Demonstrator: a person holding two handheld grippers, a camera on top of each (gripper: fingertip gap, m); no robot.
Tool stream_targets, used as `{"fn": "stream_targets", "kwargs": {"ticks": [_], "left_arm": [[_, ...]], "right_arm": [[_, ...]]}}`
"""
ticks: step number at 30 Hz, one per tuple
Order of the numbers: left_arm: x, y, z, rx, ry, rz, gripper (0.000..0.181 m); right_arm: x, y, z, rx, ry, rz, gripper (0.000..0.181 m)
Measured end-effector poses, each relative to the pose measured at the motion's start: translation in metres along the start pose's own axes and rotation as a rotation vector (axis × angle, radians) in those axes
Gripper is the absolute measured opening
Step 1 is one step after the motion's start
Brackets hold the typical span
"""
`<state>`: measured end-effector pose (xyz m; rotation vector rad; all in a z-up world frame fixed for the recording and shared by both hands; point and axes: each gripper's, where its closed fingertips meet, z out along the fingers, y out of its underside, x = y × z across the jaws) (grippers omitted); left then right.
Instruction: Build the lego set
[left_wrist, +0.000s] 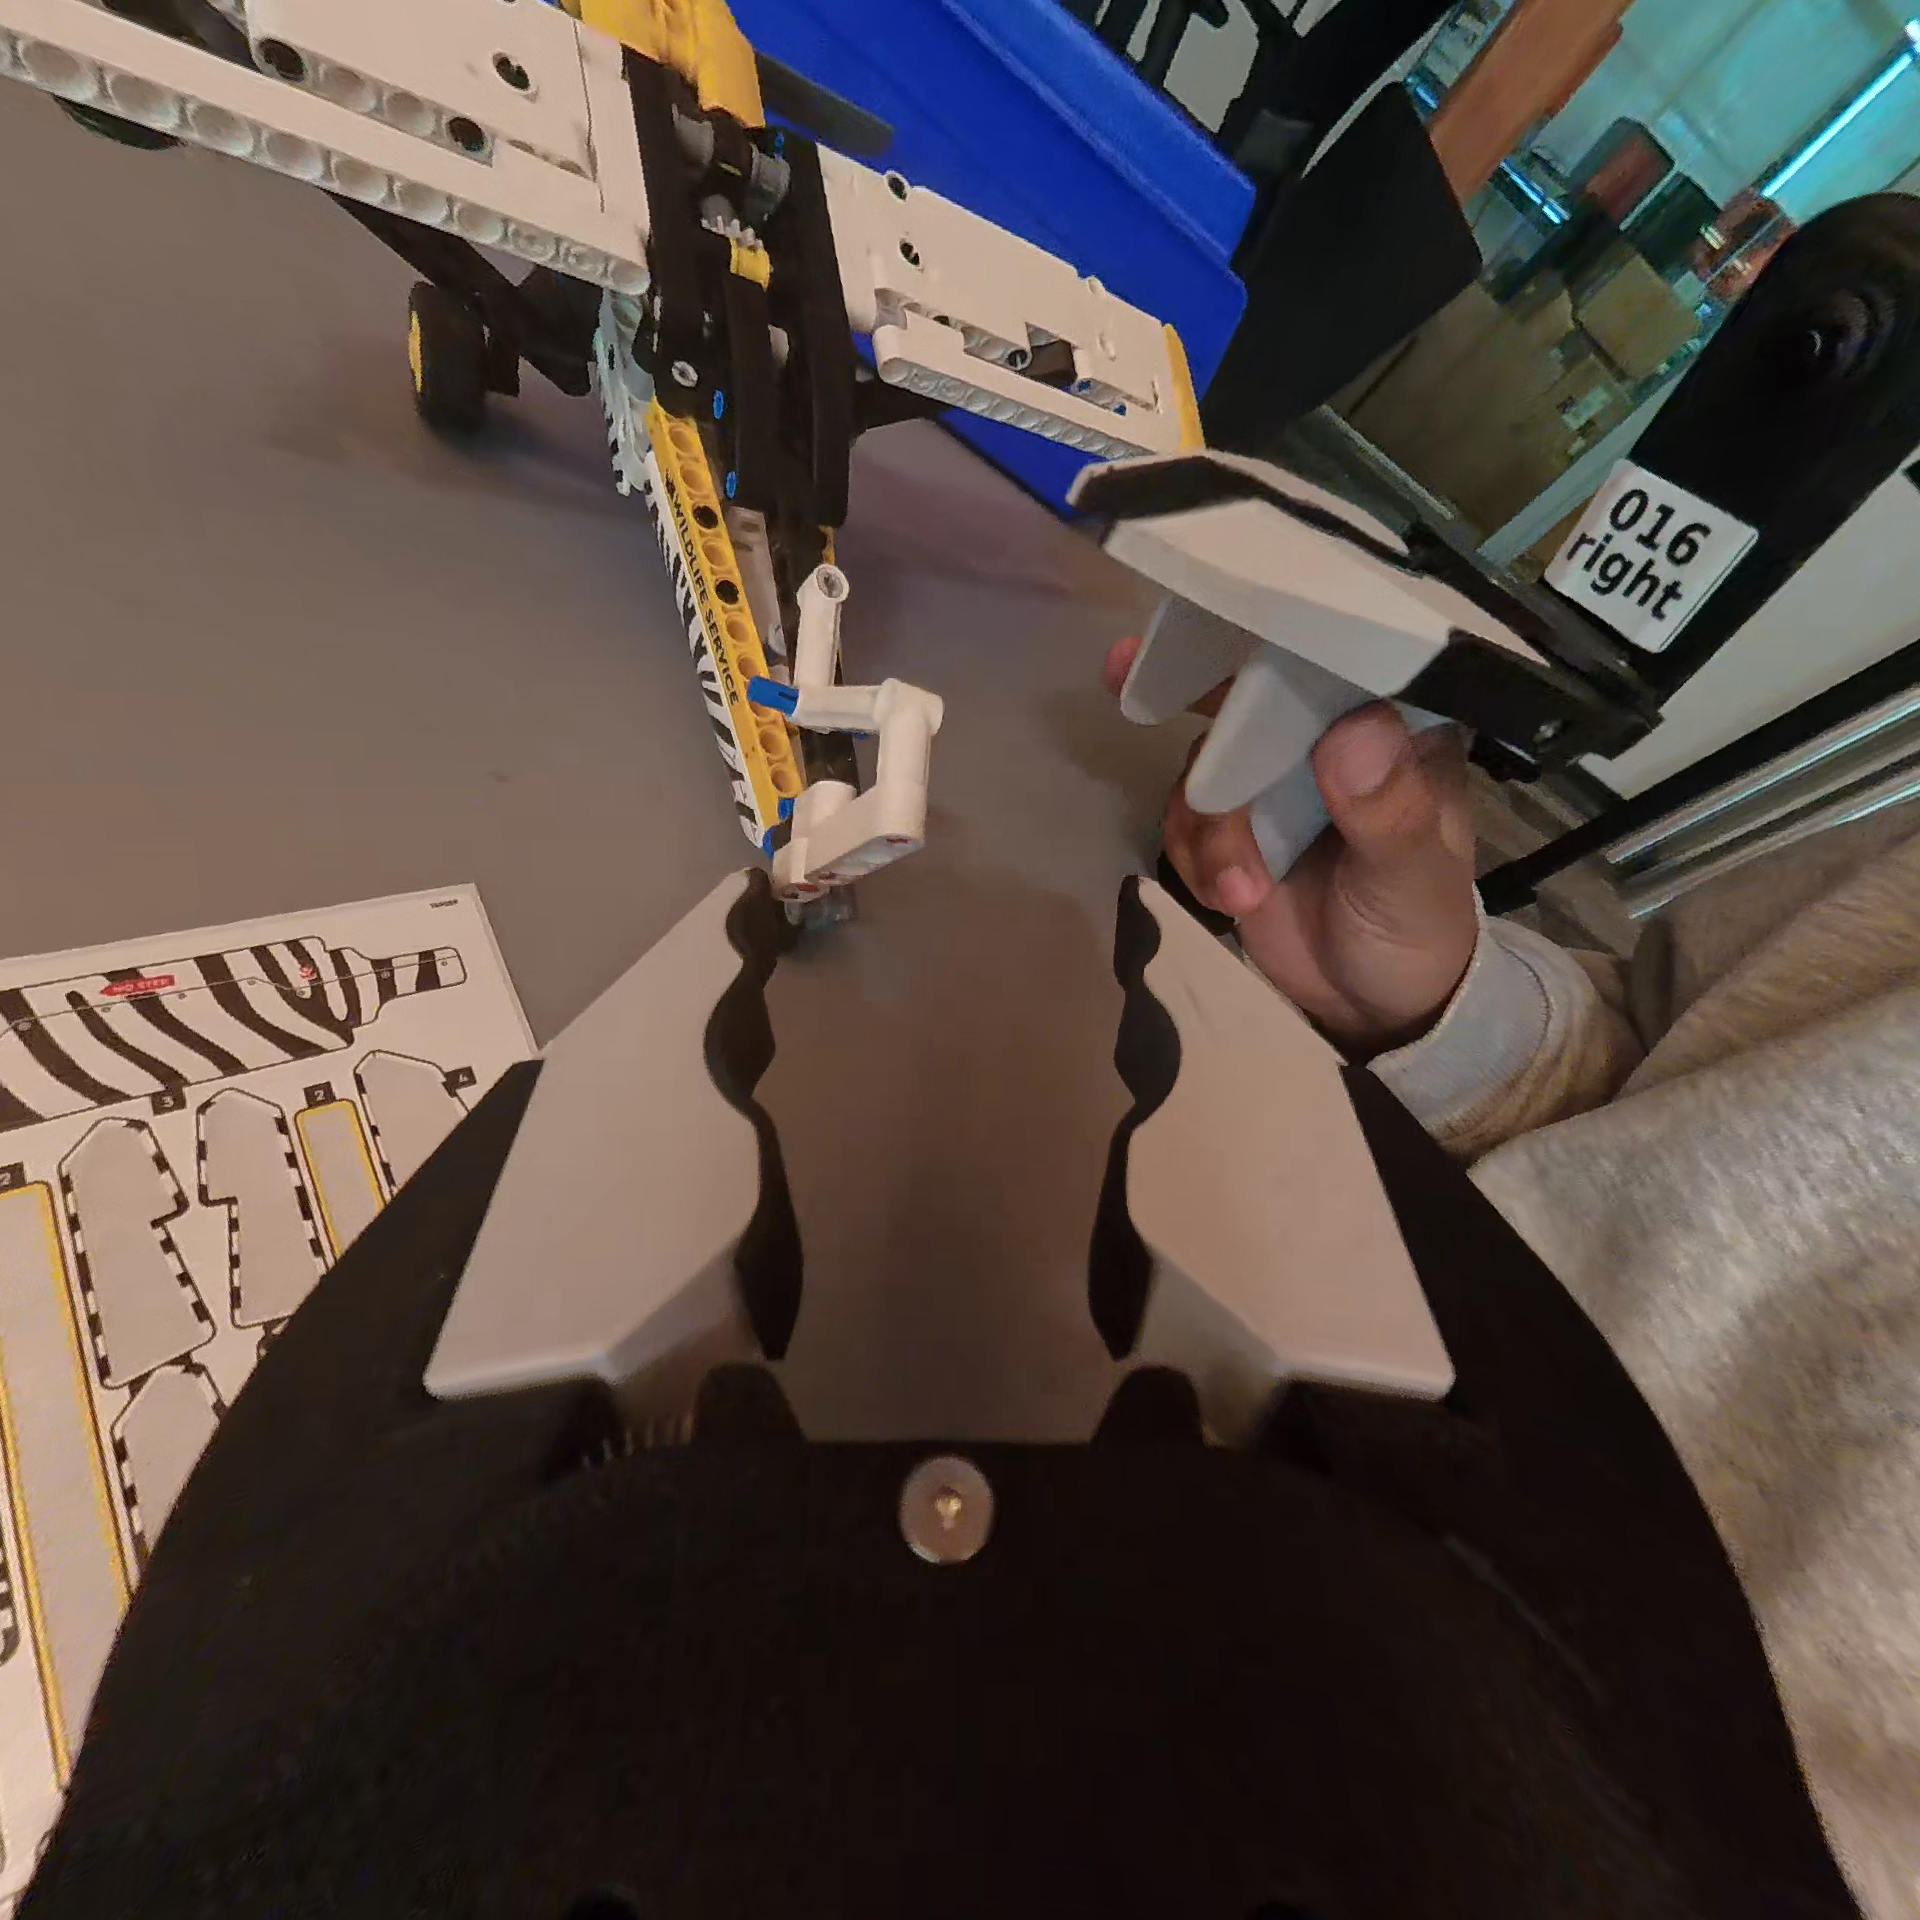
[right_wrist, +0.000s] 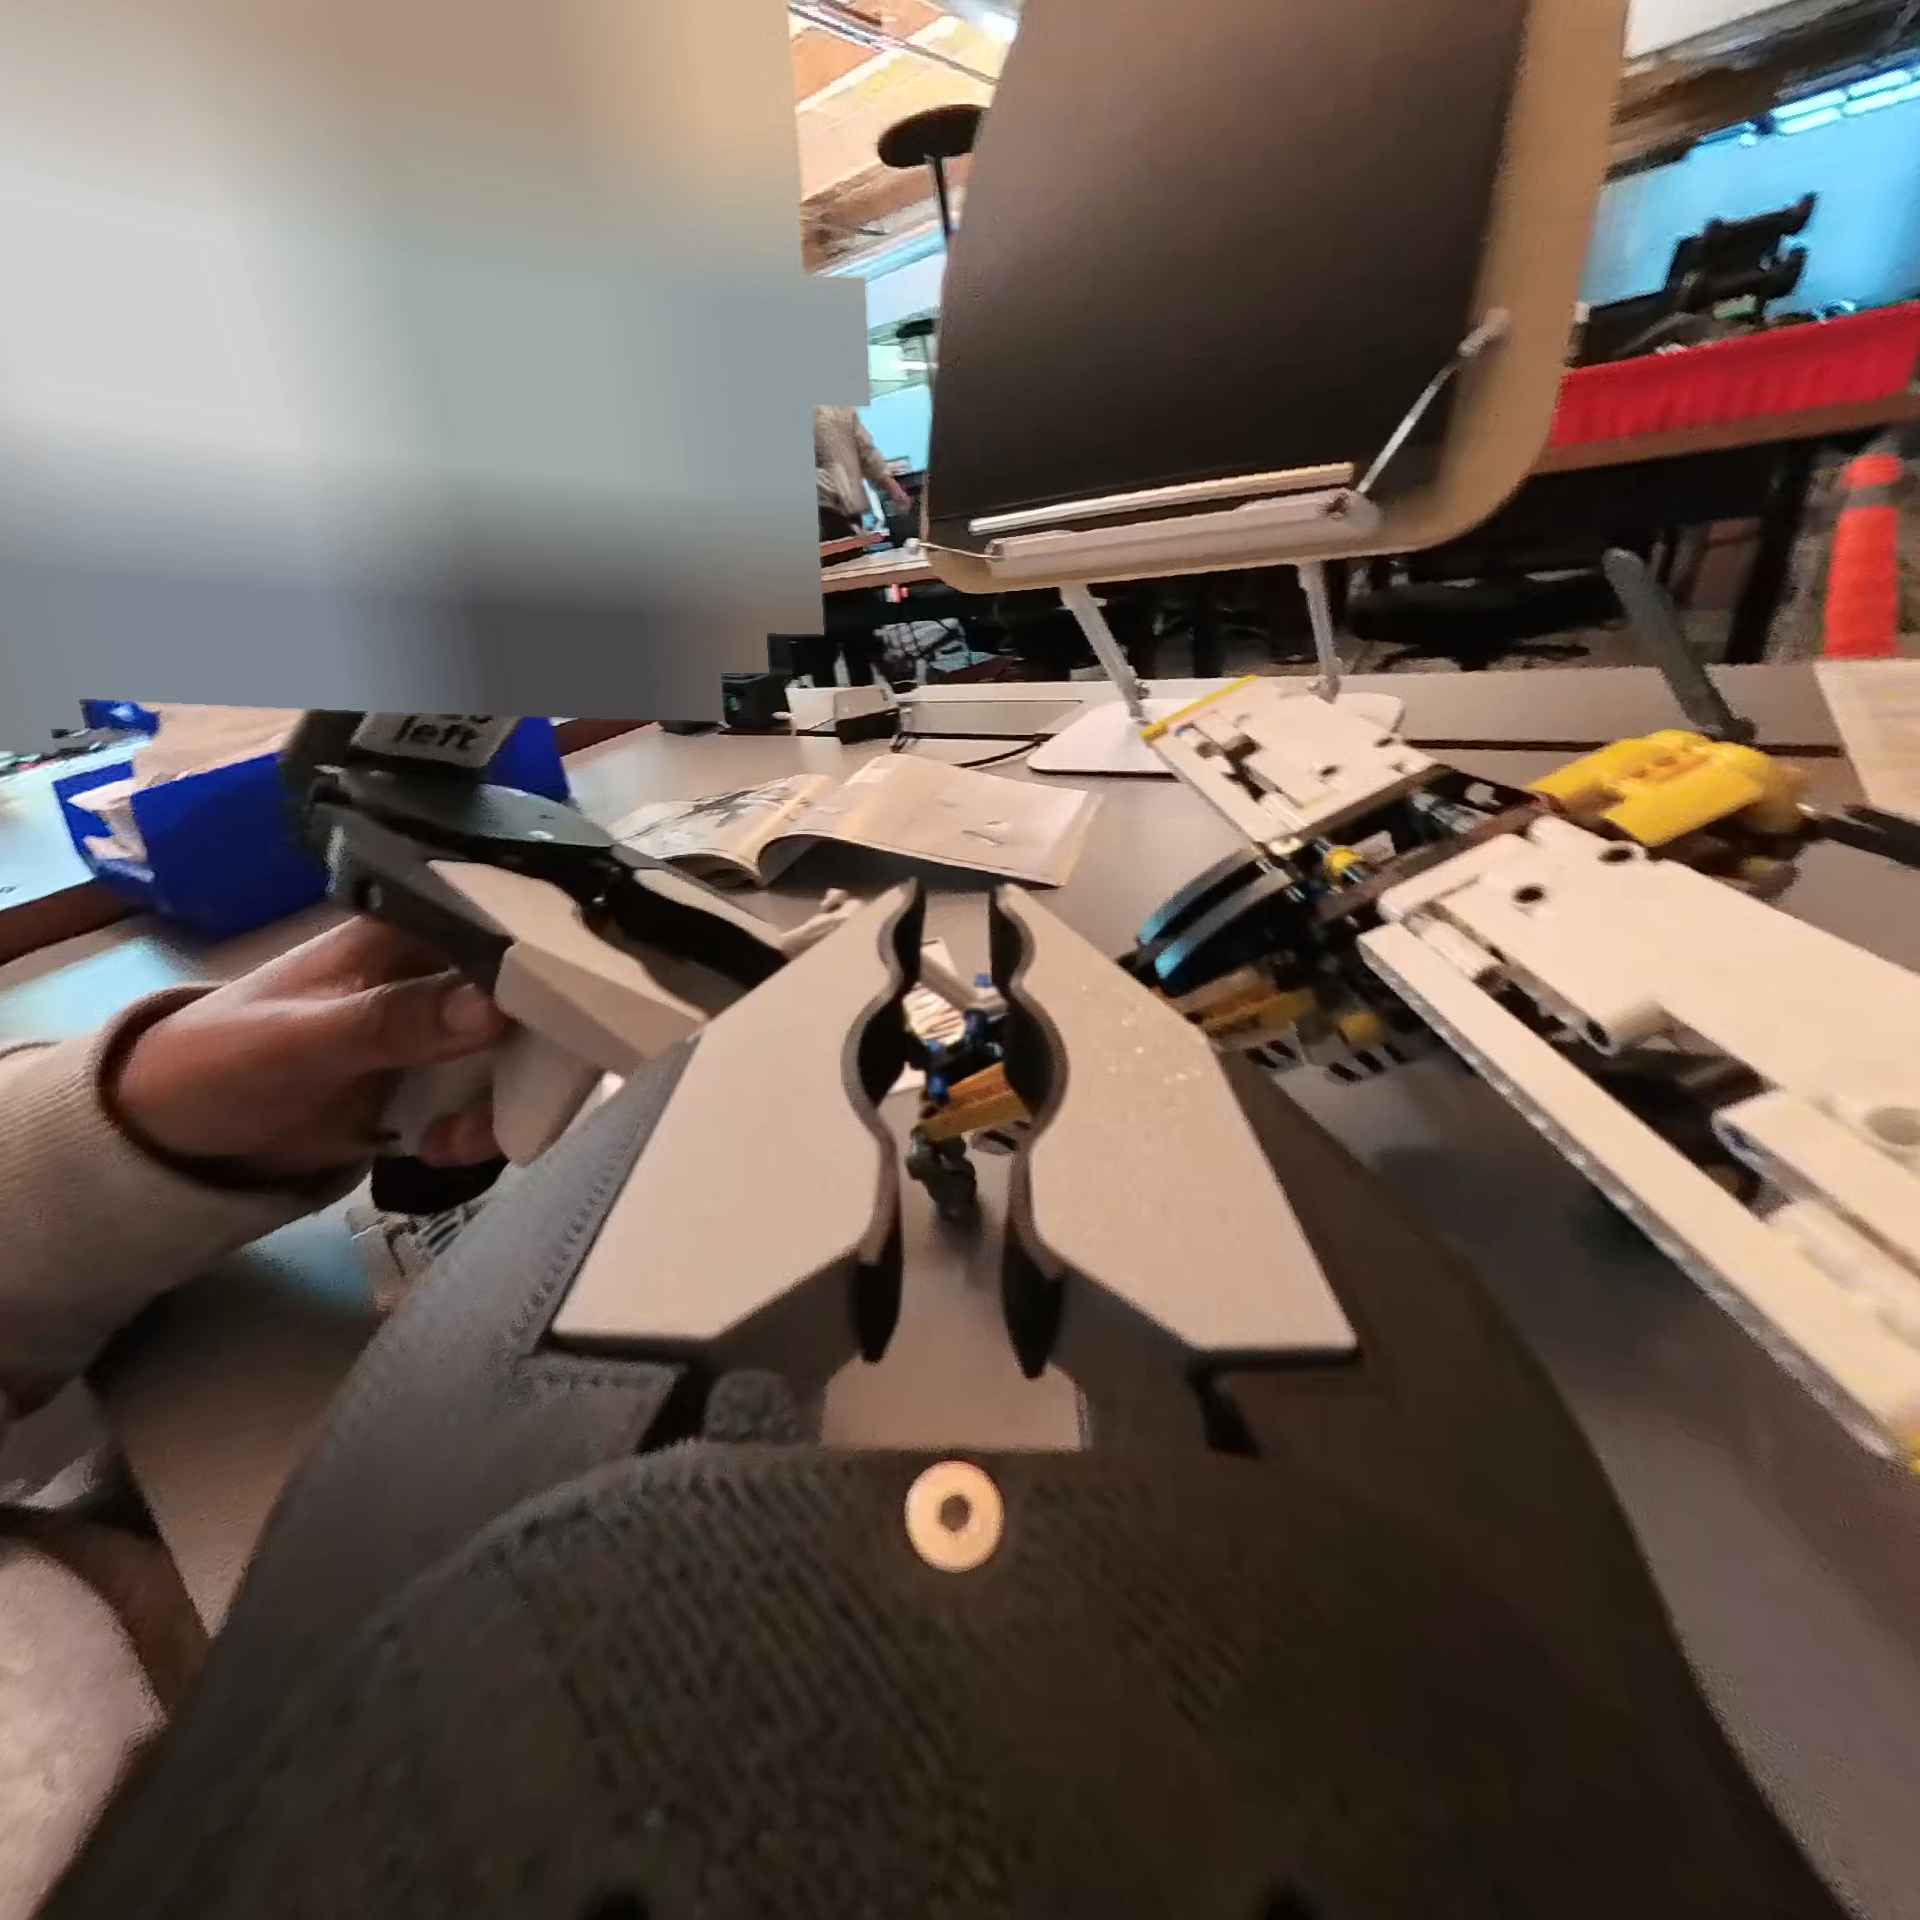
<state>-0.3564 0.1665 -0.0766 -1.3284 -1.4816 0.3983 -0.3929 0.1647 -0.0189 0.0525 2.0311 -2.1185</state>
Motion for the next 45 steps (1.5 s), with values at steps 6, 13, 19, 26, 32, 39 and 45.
{"fn": "stream_targets", "kwargs": {"ticks": [6, 13, 19, 26, 32, 39, 45], "left_arm": [[-0.001, 0.002, 0.001, -0.018, -0.034, 0.045, 0.063], [0.002, 0.005, 0.004, -0.038, -0.044, 0.077, 0.061], [0.006, 0.007, 0.010, -0.050, -0.035, 0.090, 0.061], [0.008, 0.009, 0.014, -0.061, -0.019, 0.086, 0.065], [0.008, 0.009, 0.014, -0.056, -0.011, 0.077, 0.065], [0.009, 0.009, 0.014, -0.053, -0.007, 0.073, 0.065], [0.009, 0.010, 0.014, -0.055, -0.009, 0.075, 0.066]], "right_arm": [[0.026, 0.028, 0.009, -0.197, 0.174, 0.036, 0.000], [0.021, 0.060, 0.018, -0.415, 0.117, 0.085, 0.000], [0.020, 0.062, 0.018, -0.428, 0.119, 0.065, 0.000], [0.020, 0.062, 0.019, -0.425, 0.109, 0.086, 0.000], [0.020, 0.062, 0.020, -0.425, 0.111, 0.083, 0.000], [0.019, 0.062, 0.021, -0.424, 0.110, 0.083, 0.000], [0.019, 0.062, 0.022, -0.424, 0.110, 0.082, 0.000]]}}
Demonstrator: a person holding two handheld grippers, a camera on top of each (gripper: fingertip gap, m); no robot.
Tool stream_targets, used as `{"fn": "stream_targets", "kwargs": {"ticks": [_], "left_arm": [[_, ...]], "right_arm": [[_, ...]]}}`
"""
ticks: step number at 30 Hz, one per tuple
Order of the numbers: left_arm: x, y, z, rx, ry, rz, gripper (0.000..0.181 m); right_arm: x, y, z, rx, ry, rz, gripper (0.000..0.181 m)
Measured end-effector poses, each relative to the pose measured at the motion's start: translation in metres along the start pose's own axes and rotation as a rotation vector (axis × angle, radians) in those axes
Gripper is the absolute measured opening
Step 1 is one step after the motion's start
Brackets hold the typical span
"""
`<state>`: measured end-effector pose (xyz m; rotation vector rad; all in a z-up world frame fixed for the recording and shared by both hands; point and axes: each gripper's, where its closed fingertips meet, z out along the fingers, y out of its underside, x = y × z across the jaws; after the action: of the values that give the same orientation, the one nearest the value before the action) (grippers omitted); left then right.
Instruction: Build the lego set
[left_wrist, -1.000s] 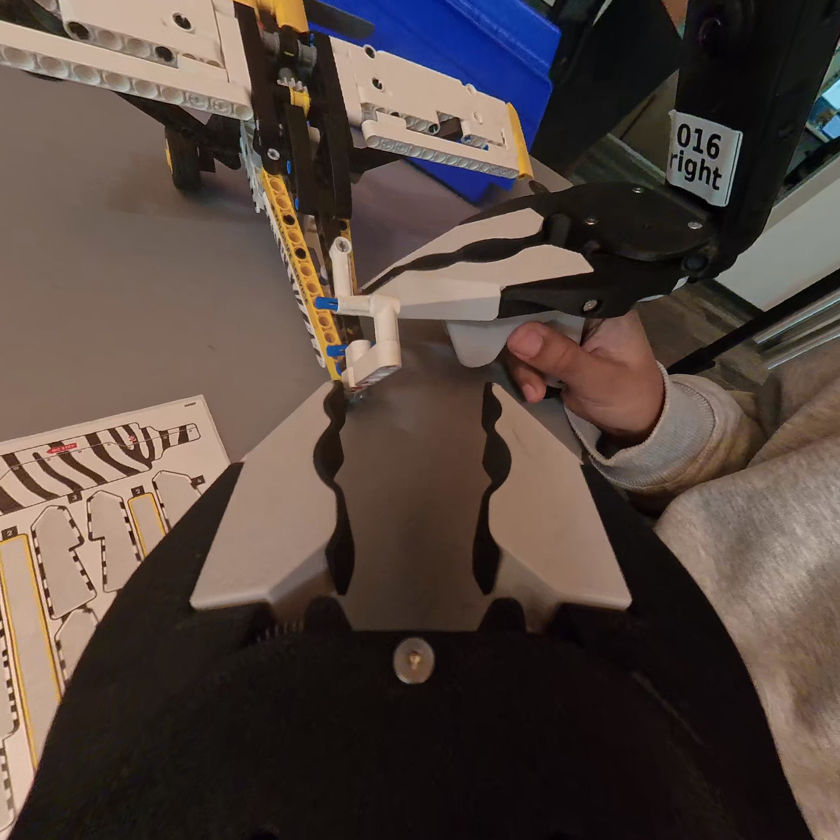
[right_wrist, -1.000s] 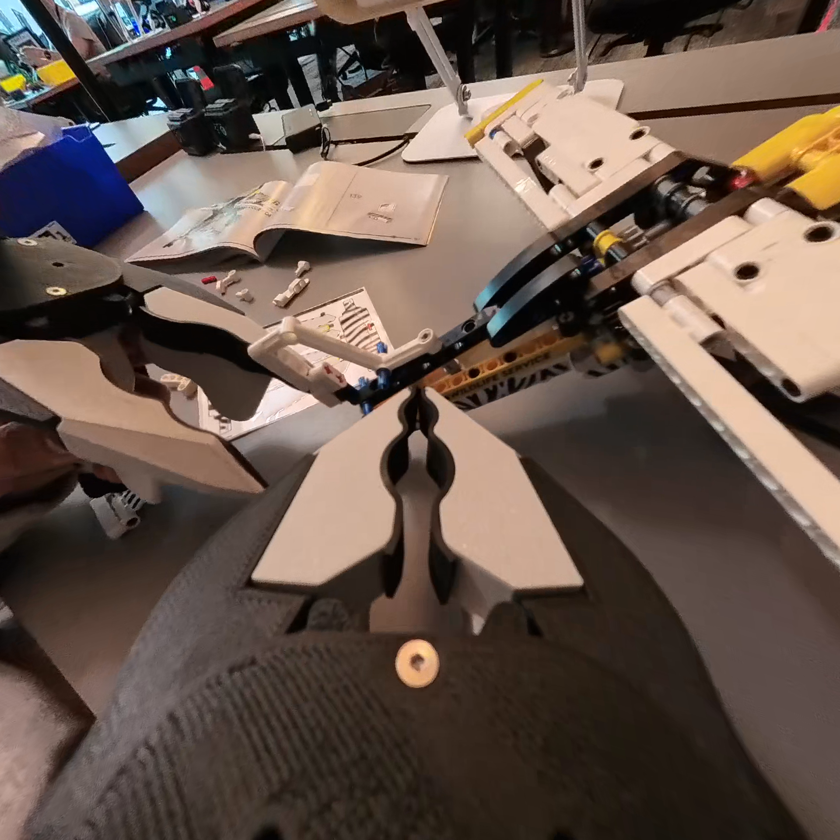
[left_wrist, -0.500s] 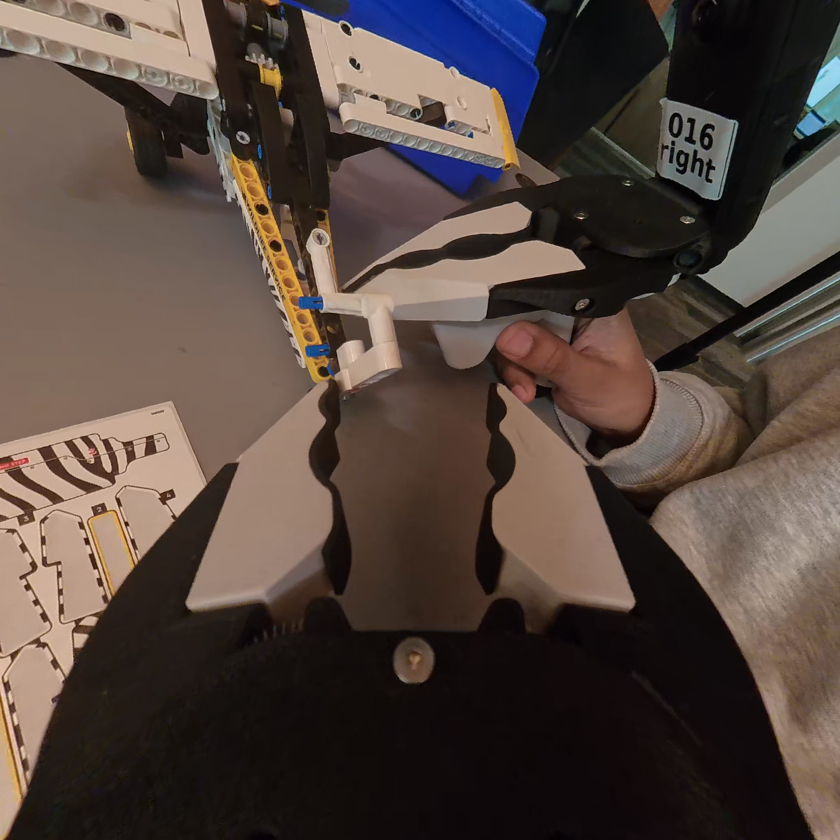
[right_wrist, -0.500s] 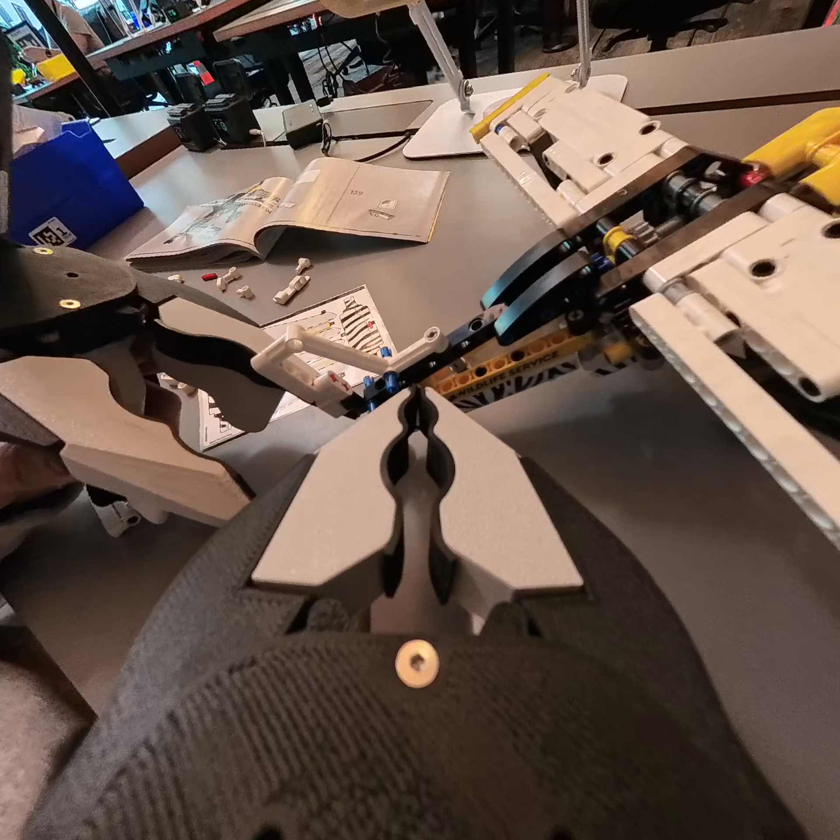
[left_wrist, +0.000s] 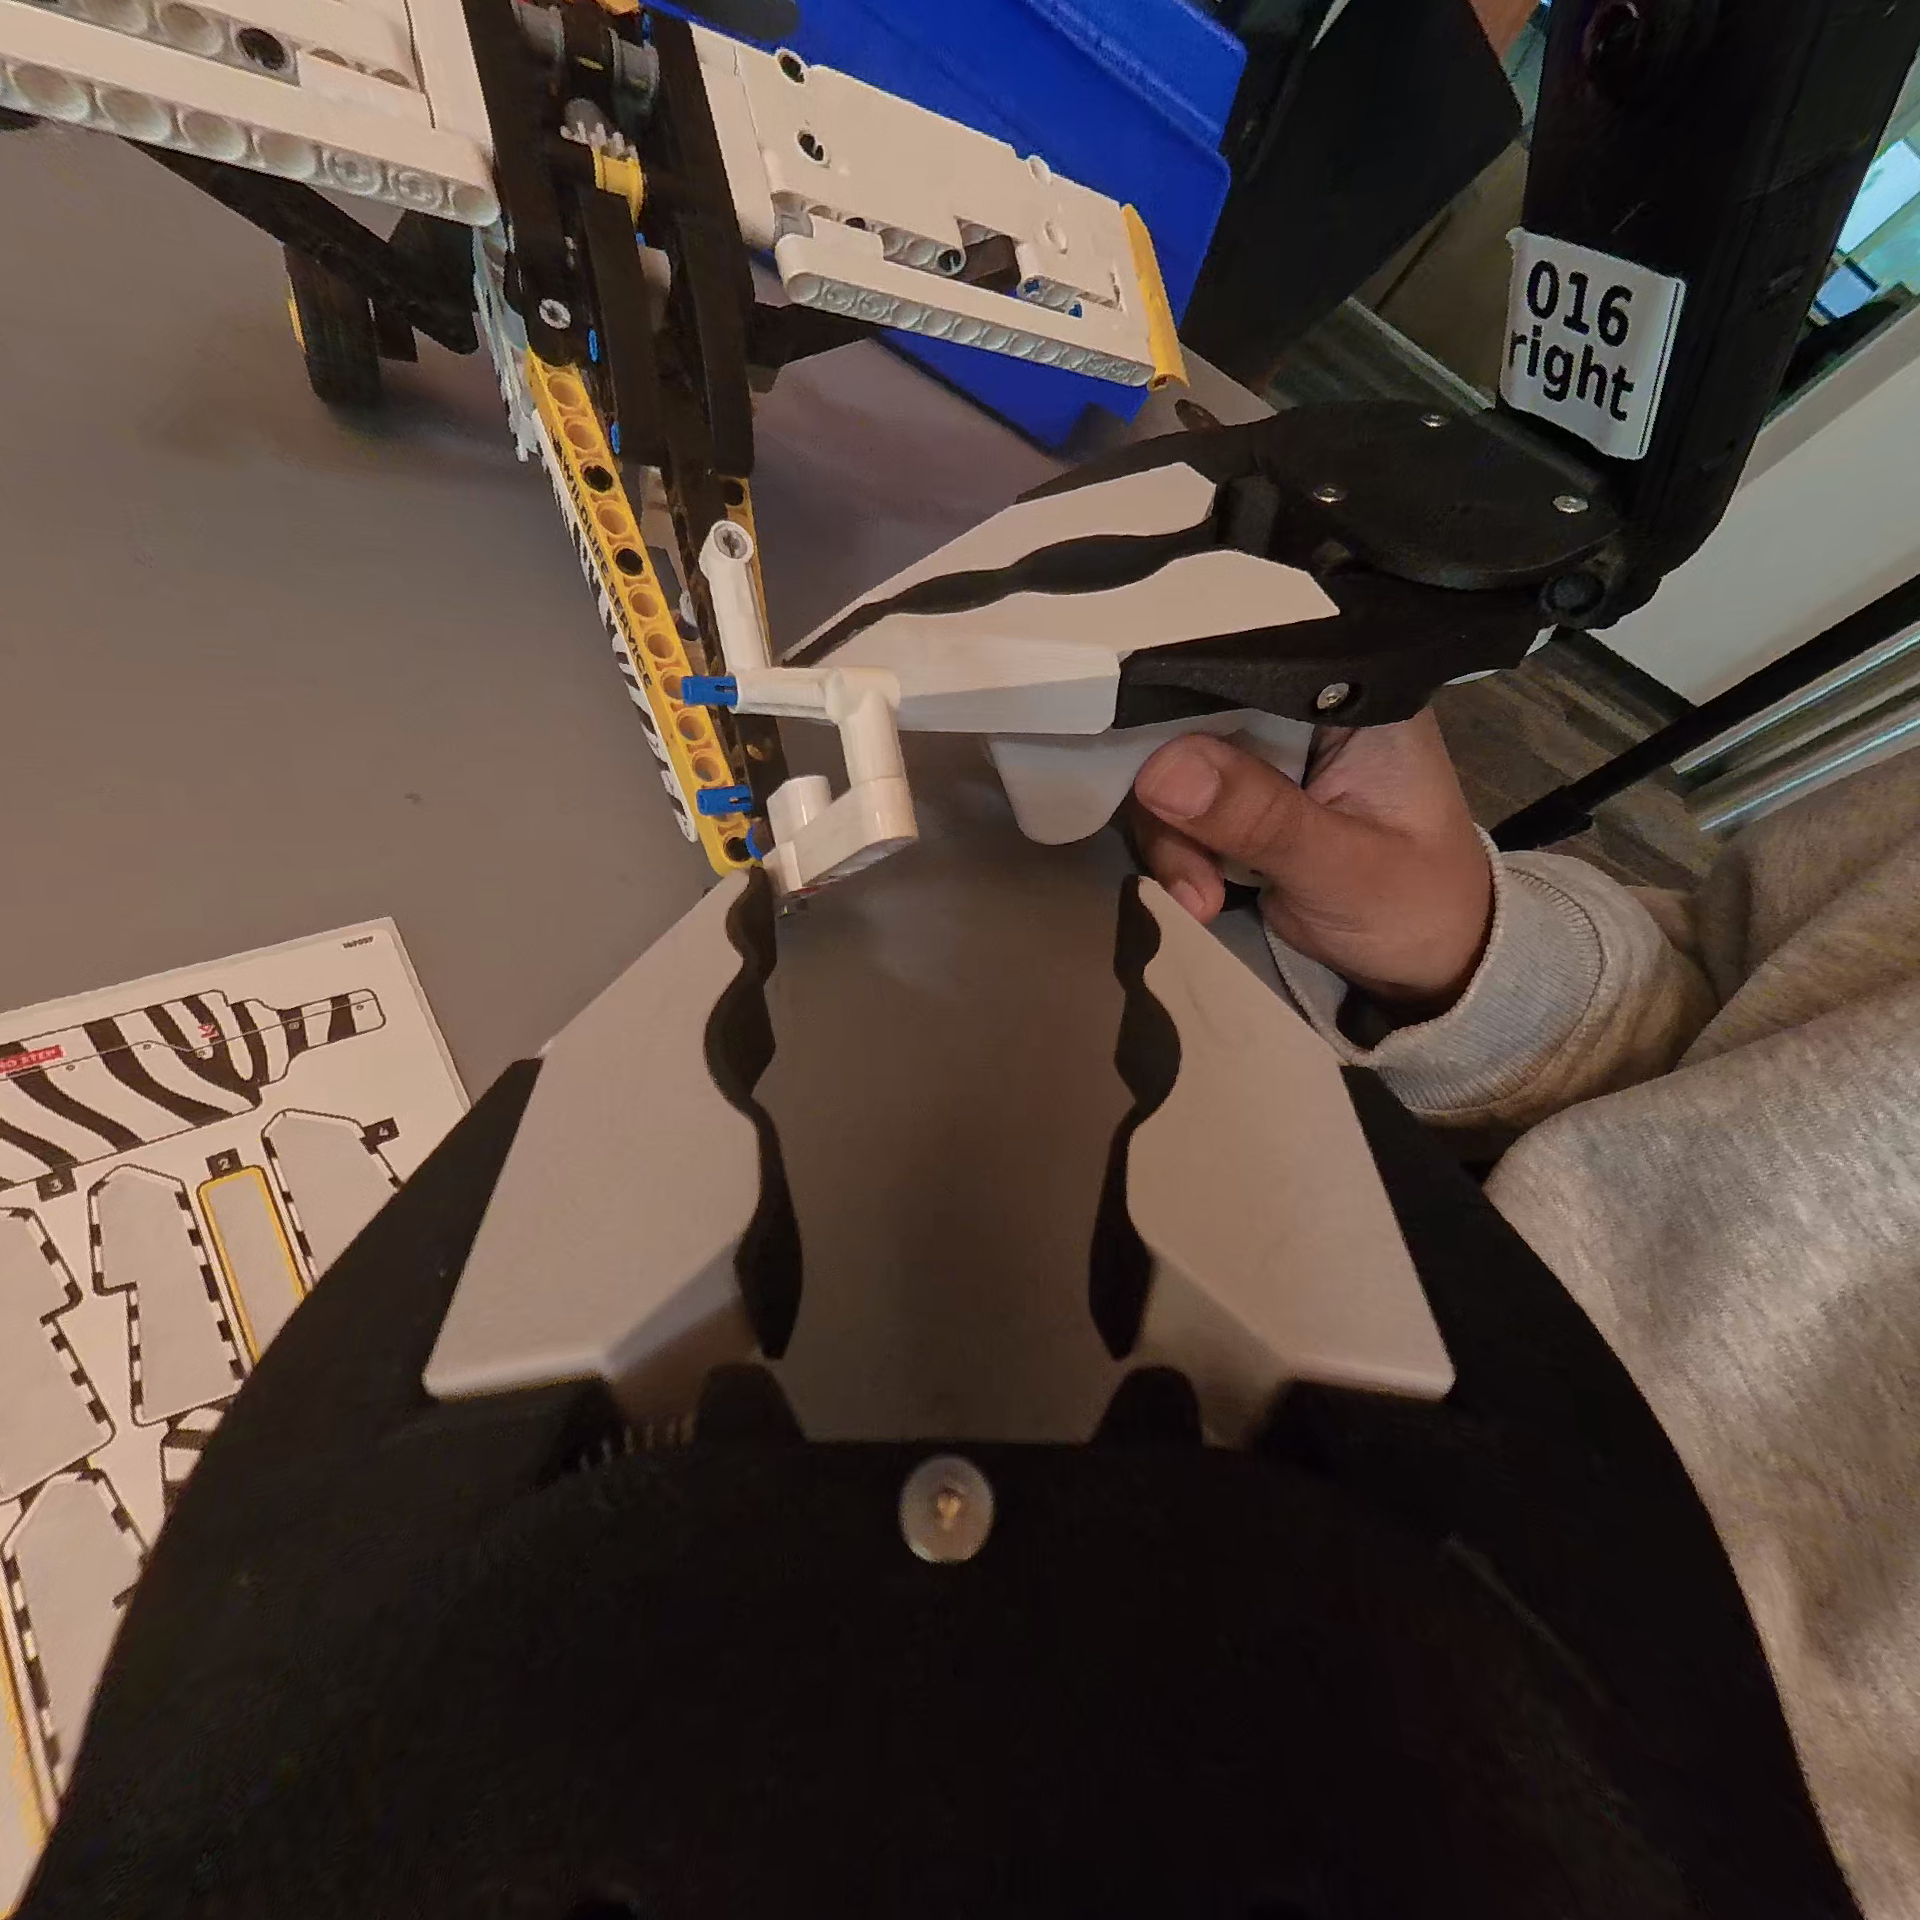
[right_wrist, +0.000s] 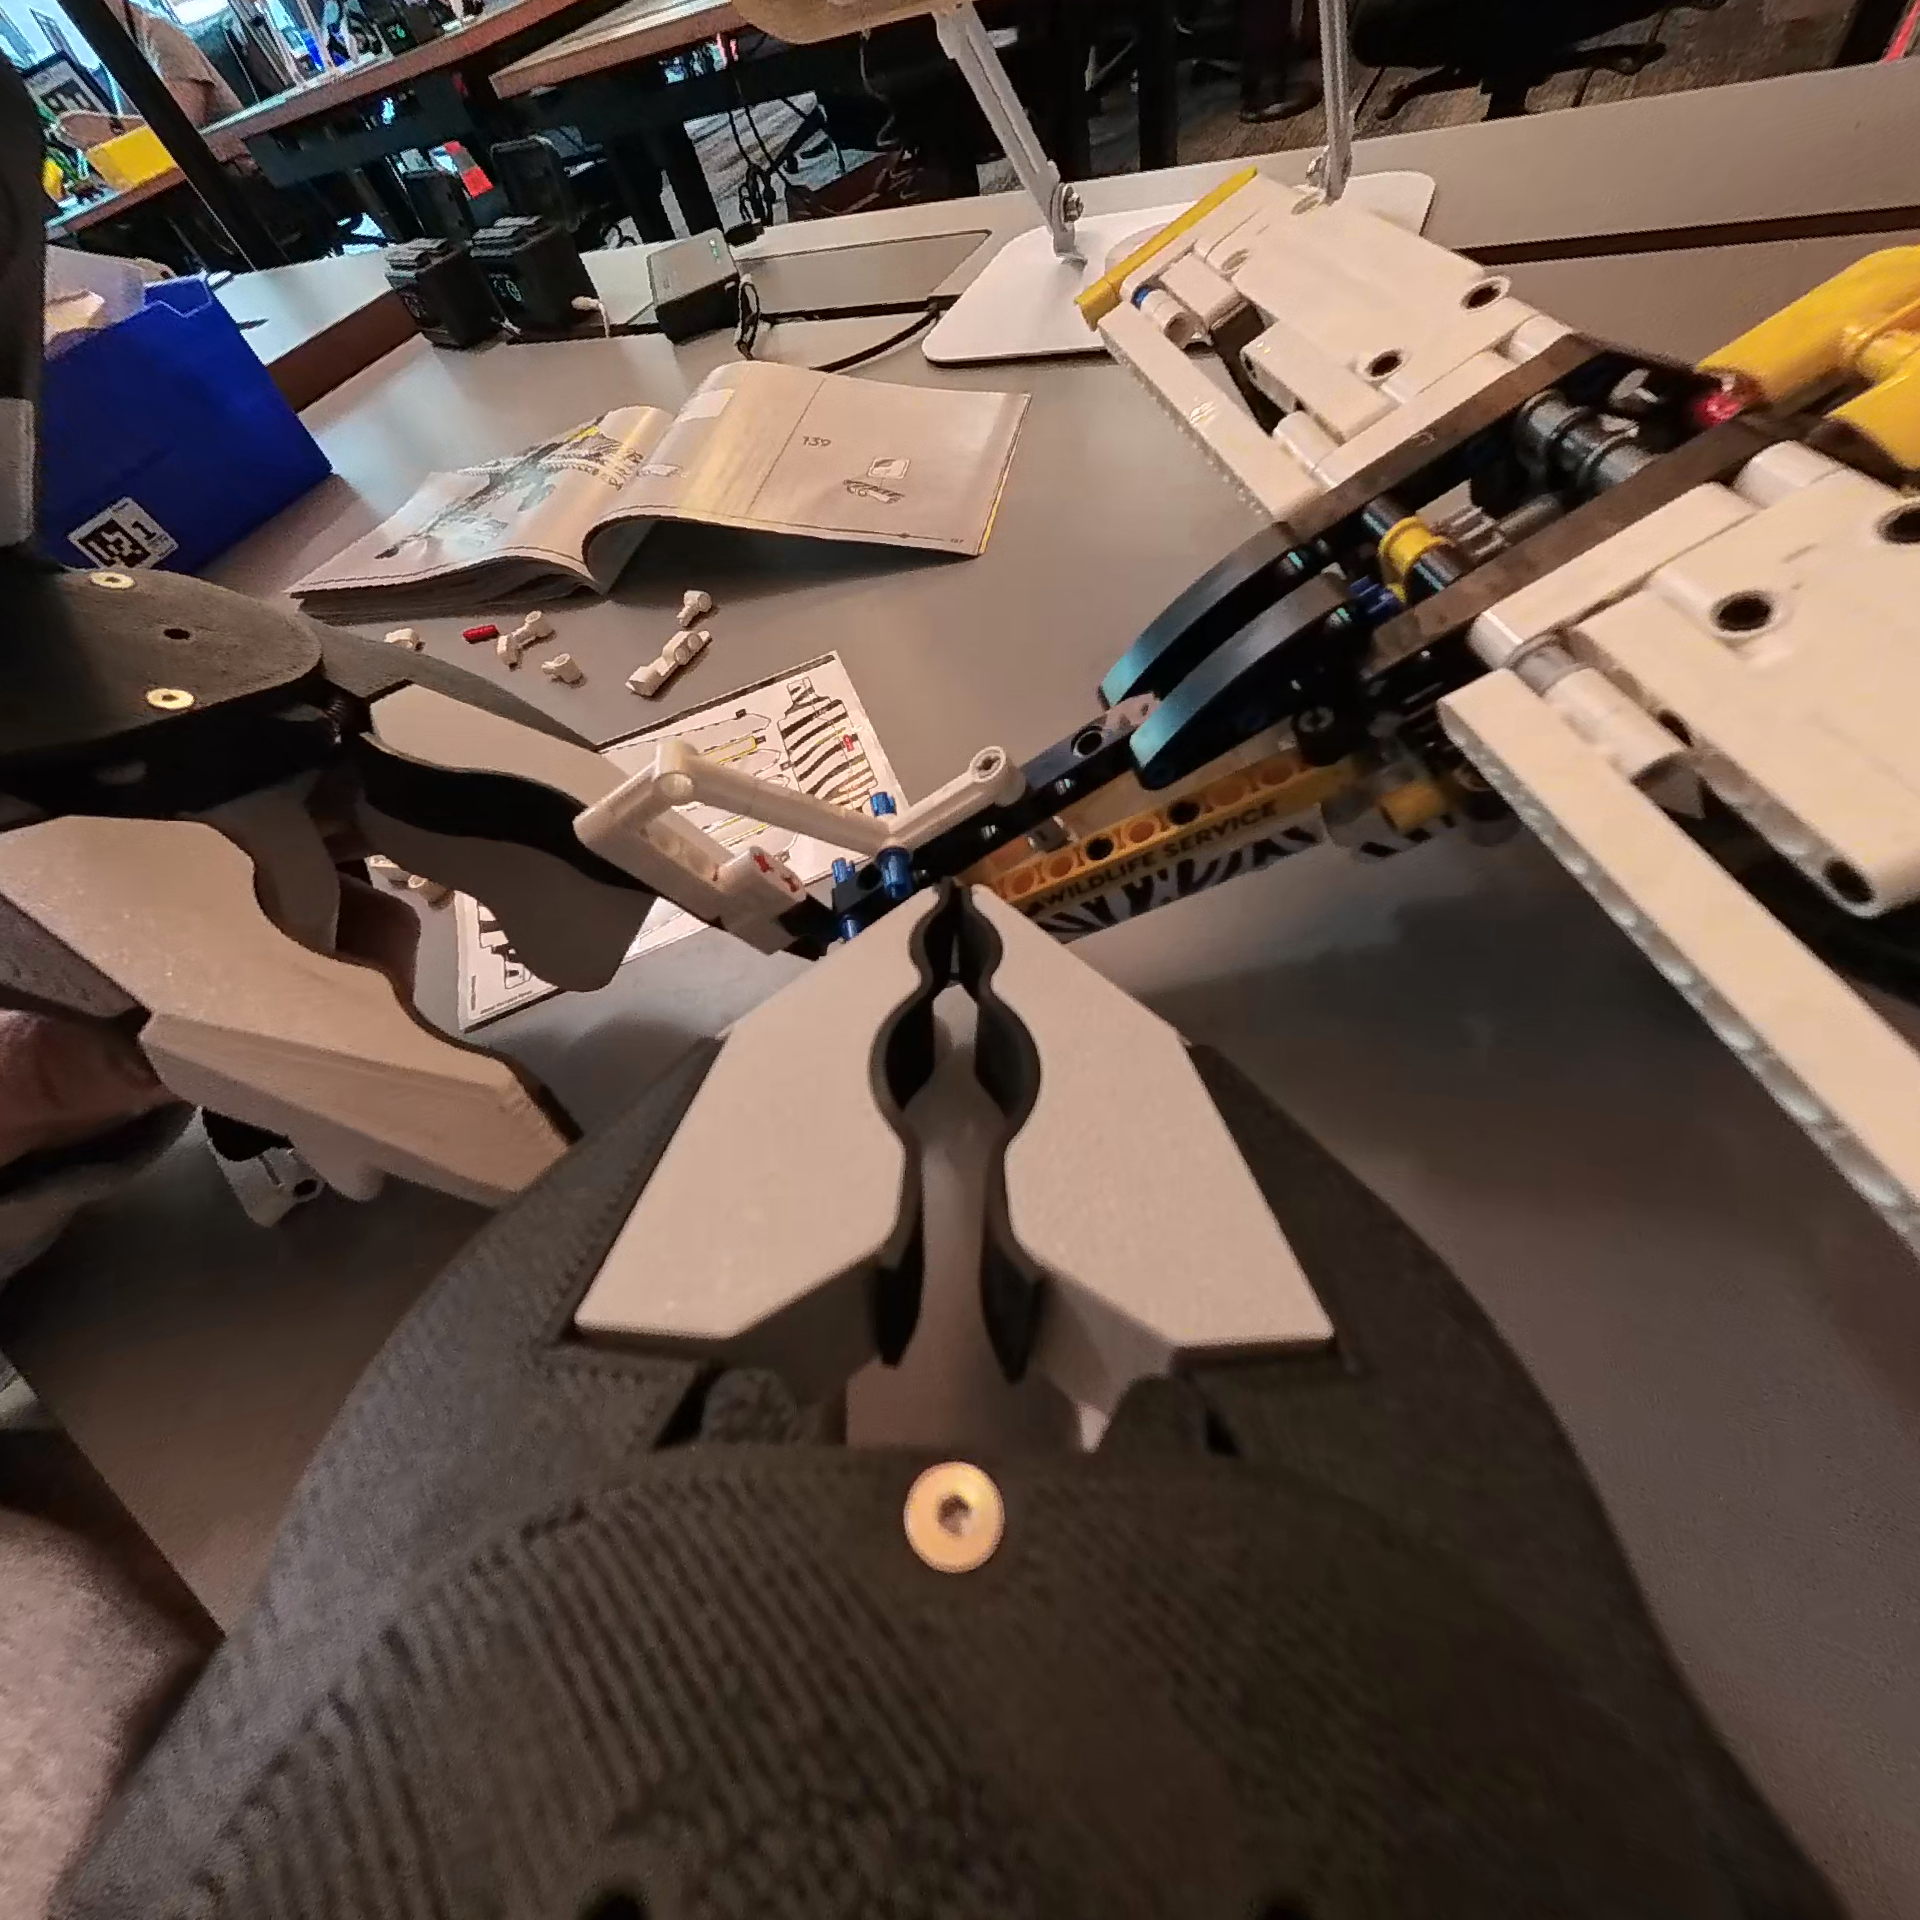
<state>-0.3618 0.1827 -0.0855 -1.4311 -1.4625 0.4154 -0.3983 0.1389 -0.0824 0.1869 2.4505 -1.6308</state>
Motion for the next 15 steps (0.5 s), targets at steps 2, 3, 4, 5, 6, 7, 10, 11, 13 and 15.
{"fn": "stream_targets", "kwargs": {"ticks": [2, 3, 4, 5, 6, 7, 10, 11, 13, 15], "left_arm": [[-0.001, -0.001, -0.002, 0.003, -0.004, 0.000, 0.066], [-0.001, -0.002, -0.003, 0.009, -0.003, -0.002, 0.065], [-0.001, -0.003, -0.004, 0.017, -0.002, -0.006, 0.065], [-0.001, -0.004, -0.006, 0.024, -0.001, -0.010, 0.065], [-0.002, -0.005, -0.007, 0.029, -0.002, -0.014, 0.065], [-0.002, -0.005, -0.008, 0.031, -0.003, -0.016, 0.065], [-0.003, -0.005, -0.010, 0.033, -0.006, -0.017, 0.065], [-0.003, -0.005, -0.010, 0.034, -0.008, -0.017, 0.065], [-0.004, -0.005, -0.014, 0.037, -0.016, -0.014, 0.065], [-0.007, -0.007, -0.021, 0.051, -0.038, -0.002, 0.064]], "right_arm": [[0.000, -0.001, 0.000, 0.005, -0.001, 0.000, 0.000], [0.000, -0.001, -0.001, 0.010, -0.001, 0.000, 0.000], [0.000, -0.002, -0.001, 0.014, -0.001, 0.000, 0.000], [0.000, -0.002, -0.001, 0.018, -0.001, 0.001, 0.000], [0.000, -0.003, -0.002, 0.021, -0.001, 0.002, 0.000], [0.000, -0.003, -0.002, 0.023, -0.002, 0.003, 0.000], [0.000, -0.004, -0.003, 0.031, -0.001, 0.006, 0.000], [0.000, -0.004, -0.003, 0.033, -0.002, 0.006, 0.000], [0.000, -0.005, -0.004, 0.041, -0.003, 0.007, 0.000], [0.000, -0.007, -0.006, 0.057, -0.007, 0.009, 0.000]]}}
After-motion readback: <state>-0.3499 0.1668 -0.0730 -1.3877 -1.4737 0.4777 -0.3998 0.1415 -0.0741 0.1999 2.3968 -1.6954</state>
